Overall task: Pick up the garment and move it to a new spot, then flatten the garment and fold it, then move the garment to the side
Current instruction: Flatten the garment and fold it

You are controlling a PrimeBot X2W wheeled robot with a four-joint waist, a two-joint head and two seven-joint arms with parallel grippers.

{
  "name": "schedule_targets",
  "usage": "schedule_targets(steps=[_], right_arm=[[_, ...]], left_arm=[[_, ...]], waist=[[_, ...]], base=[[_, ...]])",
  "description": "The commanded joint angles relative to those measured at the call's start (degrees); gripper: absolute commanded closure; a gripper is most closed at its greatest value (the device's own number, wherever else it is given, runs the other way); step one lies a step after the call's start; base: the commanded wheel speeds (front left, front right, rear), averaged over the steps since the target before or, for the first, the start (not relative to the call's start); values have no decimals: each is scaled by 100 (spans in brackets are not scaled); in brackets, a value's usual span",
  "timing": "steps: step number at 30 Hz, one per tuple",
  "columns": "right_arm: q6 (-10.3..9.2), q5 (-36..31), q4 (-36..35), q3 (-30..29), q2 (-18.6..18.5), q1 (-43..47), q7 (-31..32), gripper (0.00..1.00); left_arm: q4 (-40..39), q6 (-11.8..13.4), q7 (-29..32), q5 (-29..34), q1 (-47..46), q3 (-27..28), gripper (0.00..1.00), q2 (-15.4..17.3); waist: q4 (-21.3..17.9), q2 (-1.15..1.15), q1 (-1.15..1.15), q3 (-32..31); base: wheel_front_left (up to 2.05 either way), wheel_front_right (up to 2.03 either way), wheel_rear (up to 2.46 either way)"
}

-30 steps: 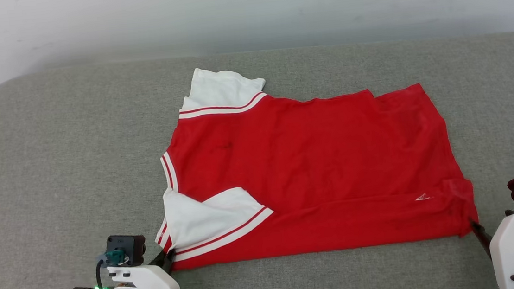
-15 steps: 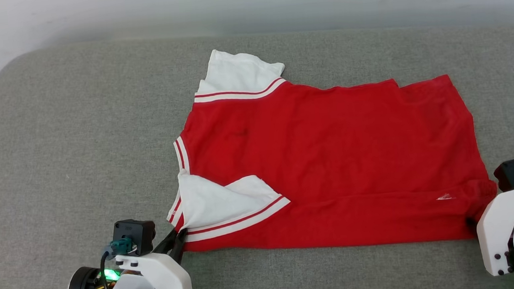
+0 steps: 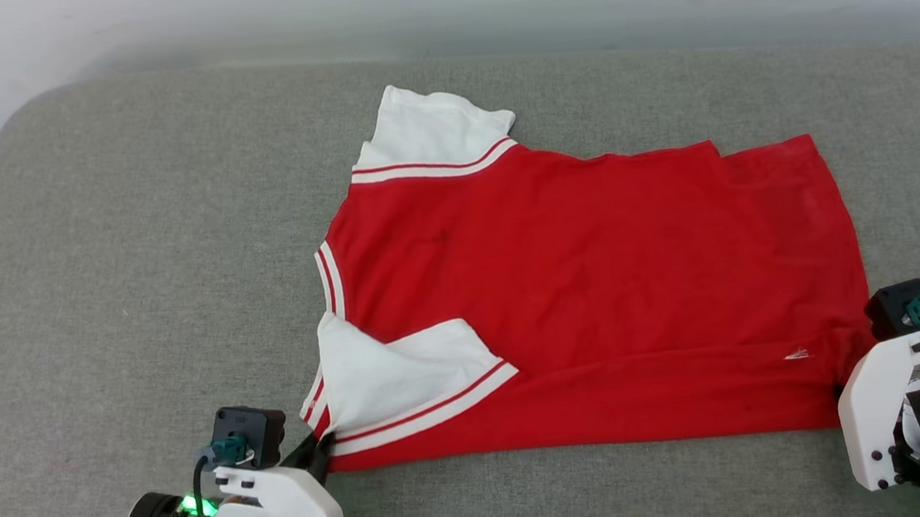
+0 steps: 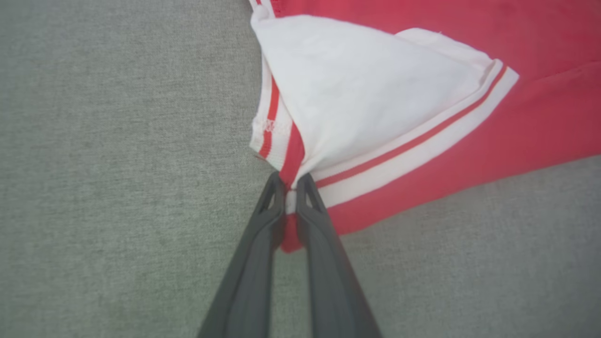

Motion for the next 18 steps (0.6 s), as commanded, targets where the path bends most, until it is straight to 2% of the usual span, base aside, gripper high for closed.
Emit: schedule_targets(steps=[1,10,18], right_arm=[[-5,32,235,58,-54,150,56,100],[-6,324,-89,111,-465,396,233,100],[-7,647,-699,-30,-768,981,583,100]], left_arm=[[69,-16,42,7,61,-42,100,35],[160,-38,115,-54,281,-91,100,232],[-143,87,328,-107,714,-216,100,448]], waist=[[-41,0,0,-88],[-185,0,0,-569],[-220,0,0,-869]], base=[[0,0,0],[0,0,0],[0,0,0]])
